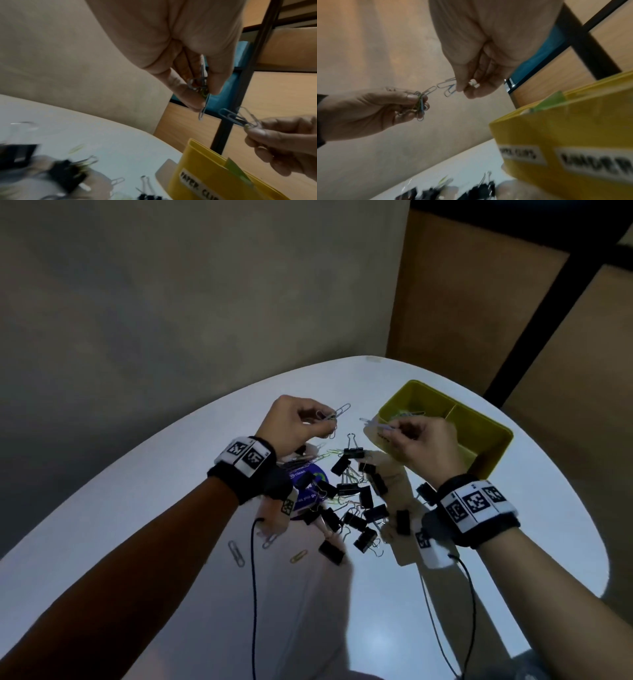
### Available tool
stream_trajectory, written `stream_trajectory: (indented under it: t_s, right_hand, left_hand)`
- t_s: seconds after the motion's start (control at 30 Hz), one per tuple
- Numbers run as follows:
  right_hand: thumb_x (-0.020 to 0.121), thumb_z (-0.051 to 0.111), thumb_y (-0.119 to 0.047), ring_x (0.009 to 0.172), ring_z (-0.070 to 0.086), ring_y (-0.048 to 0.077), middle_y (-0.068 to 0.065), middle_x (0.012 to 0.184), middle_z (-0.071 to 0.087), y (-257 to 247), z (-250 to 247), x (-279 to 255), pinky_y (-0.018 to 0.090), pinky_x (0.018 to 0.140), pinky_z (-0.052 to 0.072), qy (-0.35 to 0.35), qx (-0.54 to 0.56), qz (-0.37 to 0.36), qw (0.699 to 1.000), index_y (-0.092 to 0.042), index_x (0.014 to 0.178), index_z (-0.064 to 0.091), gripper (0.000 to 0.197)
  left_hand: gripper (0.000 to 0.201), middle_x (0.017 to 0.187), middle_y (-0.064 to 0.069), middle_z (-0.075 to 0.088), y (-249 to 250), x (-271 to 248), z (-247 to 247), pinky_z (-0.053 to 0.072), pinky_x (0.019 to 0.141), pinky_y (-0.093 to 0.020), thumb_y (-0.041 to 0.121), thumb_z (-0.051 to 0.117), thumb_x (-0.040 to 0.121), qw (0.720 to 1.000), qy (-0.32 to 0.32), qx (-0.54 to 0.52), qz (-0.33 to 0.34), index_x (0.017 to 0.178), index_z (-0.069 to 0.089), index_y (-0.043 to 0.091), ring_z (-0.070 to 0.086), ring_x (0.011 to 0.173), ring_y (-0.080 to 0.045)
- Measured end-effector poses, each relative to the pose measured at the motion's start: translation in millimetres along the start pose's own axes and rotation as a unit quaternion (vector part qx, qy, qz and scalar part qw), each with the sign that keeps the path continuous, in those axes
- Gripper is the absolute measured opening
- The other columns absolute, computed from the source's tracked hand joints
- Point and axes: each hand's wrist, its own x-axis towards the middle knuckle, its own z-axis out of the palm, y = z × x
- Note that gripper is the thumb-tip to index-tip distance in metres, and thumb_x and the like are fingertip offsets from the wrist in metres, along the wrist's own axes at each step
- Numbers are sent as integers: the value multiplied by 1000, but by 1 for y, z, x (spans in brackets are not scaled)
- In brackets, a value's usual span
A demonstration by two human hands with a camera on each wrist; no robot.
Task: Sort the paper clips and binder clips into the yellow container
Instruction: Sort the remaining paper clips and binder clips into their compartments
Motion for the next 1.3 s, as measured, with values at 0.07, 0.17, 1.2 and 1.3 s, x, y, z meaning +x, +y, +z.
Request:
stream_trajectory:
  t_s: [0.07,0.17,1.2,1.3]
  right_hand:
    - [83,73,-17,68,62,2,-4,77,68,4,-20,16,13,65,50,41,-53,14,998,-14,89,75,8]
    - [82,73,-22,78,65,21,3,73,68,18,-41,41,31,76,55,61,-148,41,986,-15,78,73,8]
    - [80,72,-20,105,61,23,8,109,70,-28,121,-58,32,89,50,-433,-298,-81,847,-18,110,70,29]
    - [75,77,-18,100,62,22,4,105,69,-26,140,-79,32,86,51,-467,-358,-97,803,-17,98,70,24]
  left_hand:
    - [13,79,-16,70,15,26,22,59,74,-30,5,73,78,1000,-20,11,15,90,71,4,69,71,-22]
    - [13,79,-14,73,31,64,57,59,76,-36,13,75,76,996,-36,81,28,88,73,7,71,73,-23]
    - [20,107,-5,69,-90,-72,-66,45,80,-24,10,56,89,932,-136,311,-125,104,69,12,61,94,-16]
    - [33,115,-5,61,-125,-111,-93,45,85,-30,9,57,79,891,-137,391,-185,110,63,21,58,103,-23]
